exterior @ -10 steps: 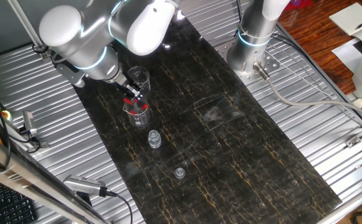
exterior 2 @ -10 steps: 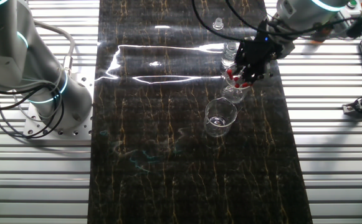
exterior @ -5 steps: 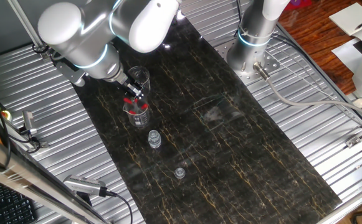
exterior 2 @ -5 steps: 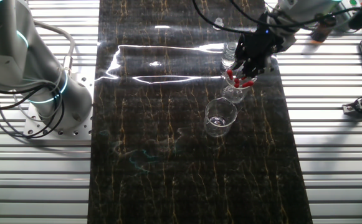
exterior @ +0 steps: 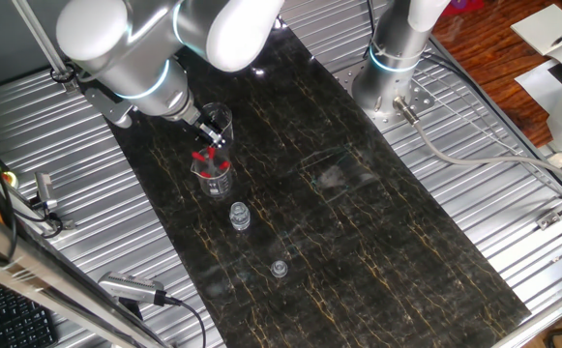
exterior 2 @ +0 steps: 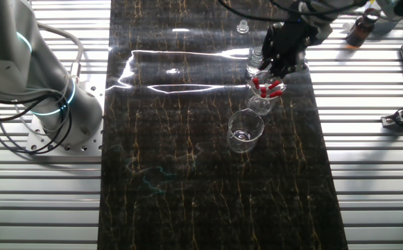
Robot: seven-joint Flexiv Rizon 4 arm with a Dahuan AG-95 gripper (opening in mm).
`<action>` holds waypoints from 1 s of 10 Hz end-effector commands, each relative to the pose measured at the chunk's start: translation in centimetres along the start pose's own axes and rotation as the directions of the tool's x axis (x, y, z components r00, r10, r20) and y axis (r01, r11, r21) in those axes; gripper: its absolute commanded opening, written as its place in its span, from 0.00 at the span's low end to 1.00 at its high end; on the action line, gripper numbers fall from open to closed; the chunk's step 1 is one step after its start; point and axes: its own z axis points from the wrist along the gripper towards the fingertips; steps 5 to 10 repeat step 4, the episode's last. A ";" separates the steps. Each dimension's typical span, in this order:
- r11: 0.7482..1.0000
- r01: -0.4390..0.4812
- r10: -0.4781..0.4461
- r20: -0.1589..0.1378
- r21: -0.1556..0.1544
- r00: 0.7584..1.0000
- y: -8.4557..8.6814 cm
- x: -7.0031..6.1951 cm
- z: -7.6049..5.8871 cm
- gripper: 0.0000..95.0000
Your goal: Transfer liquid using a dropper
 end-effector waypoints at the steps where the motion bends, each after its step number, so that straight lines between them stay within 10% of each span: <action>1: 1.000 0.008 -0.008 -0.002 -0.002 1.000 0.1 0.2 -0.3 0.20; 10: 1.000 0.008 -0.008 -0.004 -0.004 1.000 0.4 0.6 -0.9 0.20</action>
